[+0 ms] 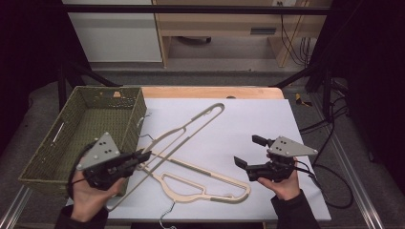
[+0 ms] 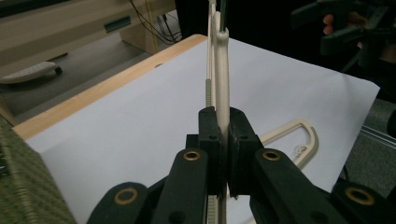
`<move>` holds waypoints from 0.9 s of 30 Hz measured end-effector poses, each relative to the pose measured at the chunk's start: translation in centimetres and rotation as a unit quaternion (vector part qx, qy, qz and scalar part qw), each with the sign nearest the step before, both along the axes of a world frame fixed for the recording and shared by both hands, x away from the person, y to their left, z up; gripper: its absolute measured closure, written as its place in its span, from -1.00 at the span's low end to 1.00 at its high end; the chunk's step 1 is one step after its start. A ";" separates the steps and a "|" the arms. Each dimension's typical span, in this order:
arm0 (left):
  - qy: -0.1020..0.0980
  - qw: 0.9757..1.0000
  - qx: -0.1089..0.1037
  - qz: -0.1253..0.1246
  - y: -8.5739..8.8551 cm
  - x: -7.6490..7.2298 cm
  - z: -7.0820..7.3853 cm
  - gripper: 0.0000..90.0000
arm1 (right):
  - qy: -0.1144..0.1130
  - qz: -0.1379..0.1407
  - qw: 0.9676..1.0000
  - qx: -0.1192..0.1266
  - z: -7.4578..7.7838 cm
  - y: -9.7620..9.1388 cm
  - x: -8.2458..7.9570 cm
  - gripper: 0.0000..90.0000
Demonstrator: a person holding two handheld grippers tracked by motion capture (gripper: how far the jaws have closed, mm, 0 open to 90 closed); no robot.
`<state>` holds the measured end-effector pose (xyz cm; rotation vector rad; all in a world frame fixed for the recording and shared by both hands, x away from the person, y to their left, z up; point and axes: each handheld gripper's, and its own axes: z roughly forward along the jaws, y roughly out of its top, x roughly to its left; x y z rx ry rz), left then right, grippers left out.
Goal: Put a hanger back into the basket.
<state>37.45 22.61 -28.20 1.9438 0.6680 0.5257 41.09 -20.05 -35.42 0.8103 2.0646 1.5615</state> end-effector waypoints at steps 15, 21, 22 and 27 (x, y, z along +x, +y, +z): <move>0.001 1.000 -0.001 0.021 6.2 3.8 4.1 0.91 | 0.014 -0.031 0.999 0.006 -1.0 -1.6 0.1 -0.83; -0.004 0.999 0.025 0.041 7.8 5.4 4.6 0.91 | 0.018 -0.035 0.999 0.010 -1.2 -1.7 0.2 -0.84; 0.000 0.999 0.027 0.044 8.1 5.8 4.5 0.91 | 0.018 -0.035 0.999 0.010 -1.2 -1.8 0.2 -0.84; 0.003 0.997 0.030 0.064 10.3 7.8 4.0 0.91 | 0.017 -0.037 0.999 0.008 -1.2 -1.8 0.2 -0.85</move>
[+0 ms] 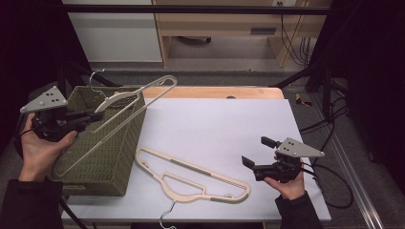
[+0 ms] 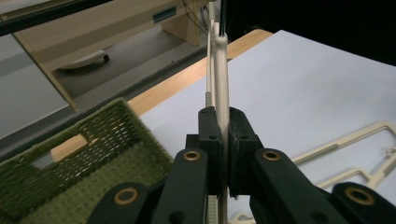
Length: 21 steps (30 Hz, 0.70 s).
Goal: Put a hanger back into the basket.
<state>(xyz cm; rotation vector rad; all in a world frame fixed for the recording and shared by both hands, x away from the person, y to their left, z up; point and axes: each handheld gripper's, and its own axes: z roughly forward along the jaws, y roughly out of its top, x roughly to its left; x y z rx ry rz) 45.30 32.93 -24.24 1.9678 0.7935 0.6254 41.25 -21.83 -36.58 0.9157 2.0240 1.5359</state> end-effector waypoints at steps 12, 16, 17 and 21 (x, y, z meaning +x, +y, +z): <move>0.021 0.999 0.004 0.049 4.7 2.6 -2.5 0.91 | 0.005 0.005 1.000 -0.008 -0.3 0.3 0.2 -0.85; 0.022 0.997 -0.014 0.067 6.5 3.0 -3.3 0.91 | 0.006 0.006 1.000 -0.010 -0.3 0.4 0.2 -0.85; 0.021 0.997 -0.015 0.070 7.0 3.0 -3.4 0.91 | 0.006 0.007 1.000 -0.010 -0.3 0.4 0.2 -0.85; 0.023 0.996 -0.014 0.082 8.3 3.4 -4.0 0.91 | 0.008 0.005 1.000 -0.010 -0.4 0.4 0.2 -0.85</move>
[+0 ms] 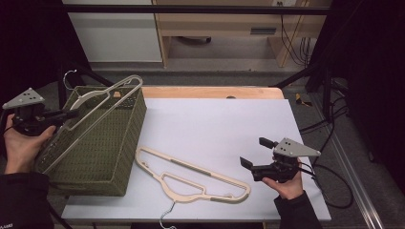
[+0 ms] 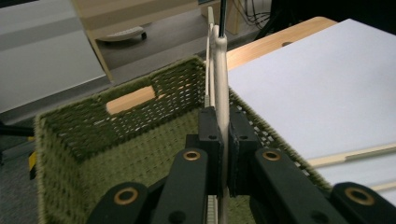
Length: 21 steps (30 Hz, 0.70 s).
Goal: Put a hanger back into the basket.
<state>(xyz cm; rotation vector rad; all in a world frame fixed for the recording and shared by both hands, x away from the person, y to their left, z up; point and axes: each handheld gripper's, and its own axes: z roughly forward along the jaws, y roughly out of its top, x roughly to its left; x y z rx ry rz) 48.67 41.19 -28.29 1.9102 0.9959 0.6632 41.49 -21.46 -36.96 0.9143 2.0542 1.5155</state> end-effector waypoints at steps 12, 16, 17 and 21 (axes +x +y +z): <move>0.021 0.999 0.022 0.011 0.9 1.1 -3.1 0.91 | 0.005 0.003 1.000 -0.006 -0.2 0.1 0.1 -0.85; 0.033 0.999 0.026 0.009 0.3 1.1 -5.1 0.91 | 0.006 0.003 1.000 -0.007 -0.2 0.2 0.1 -0.85; 0.036 0.999 0.028 0.010 0.1 1.1 -5.7 0.91 | 0.006 0.003 1.000 -0.007 -0.2 0.2 0.1 -0.85; 0.053 0.998 0.040 0.014 -0.5 1.1 -7.7 0.91 | 0.007 0.003 1.000 -0.006 -0.3 0.2 0.1 -0.85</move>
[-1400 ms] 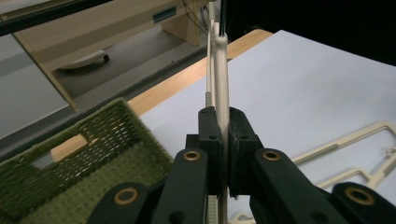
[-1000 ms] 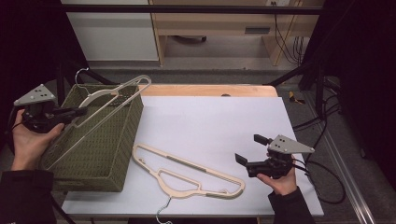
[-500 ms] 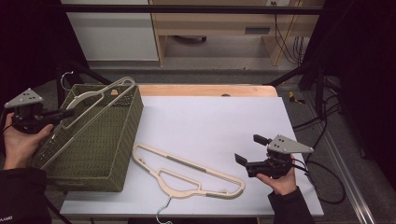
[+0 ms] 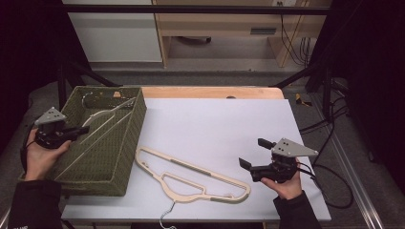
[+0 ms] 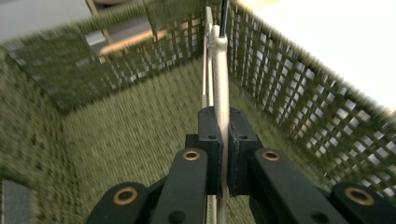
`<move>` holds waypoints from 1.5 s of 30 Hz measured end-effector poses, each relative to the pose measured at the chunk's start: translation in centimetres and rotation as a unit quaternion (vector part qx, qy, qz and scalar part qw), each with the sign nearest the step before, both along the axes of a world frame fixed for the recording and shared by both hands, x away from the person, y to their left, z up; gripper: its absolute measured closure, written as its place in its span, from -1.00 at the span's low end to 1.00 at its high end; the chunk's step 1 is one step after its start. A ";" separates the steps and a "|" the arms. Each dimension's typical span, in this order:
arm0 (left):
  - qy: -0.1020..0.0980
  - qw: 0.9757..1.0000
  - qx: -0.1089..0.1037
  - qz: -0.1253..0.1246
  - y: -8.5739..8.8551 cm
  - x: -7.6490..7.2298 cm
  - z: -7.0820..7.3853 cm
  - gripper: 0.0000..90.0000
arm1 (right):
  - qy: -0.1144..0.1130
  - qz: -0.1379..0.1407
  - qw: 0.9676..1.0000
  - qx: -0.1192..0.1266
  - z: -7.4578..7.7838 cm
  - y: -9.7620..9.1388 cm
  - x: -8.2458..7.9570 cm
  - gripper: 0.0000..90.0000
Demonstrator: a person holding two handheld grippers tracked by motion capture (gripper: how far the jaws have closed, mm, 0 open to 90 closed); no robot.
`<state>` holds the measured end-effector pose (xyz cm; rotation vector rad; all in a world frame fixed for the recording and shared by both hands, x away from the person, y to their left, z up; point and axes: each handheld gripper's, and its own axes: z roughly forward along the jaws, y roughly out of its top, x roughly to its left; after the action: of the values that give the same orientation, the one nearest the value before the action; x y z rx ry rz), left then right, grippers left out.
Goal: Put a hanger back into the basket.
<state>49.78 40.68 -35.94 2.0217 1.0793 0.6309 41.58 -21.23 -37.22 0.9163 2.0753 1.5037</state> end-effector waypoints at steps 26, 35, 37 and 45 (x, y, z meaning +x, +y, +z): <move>0.091 0.992 0.069 -0.046 -4.7 -0.9 -3.2 0.62 | 0.010 0.013 1.000 -0.010 -0.7 0.9 -0.1 -0.84; 0.099 0.990 0.085 -0.051 -5.0 -0.8 -3.5 0.51 | 0.014 0.018 1.000 -0.009 -0.9 1.2 -0.1 -0.84; 0.098 0.990 0.084 -0.053 -5.0 -0.8 -3.5 0.49 | 0.014 0.018 1.000 -0.008 -0.9 1.2 -0.1 -0.84; 0.088 0.991 0.083 -0.060 -5.0 -1.1 -3.1 0.32 | 0.015 0.021 1.000 -0.010 -1.0 1.3 0.0 -0.84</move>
<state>48.72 35.72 -39.04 2.3045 1.0240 0.5006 41.54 -19.94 -38.18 0.9005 2.1391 1.4966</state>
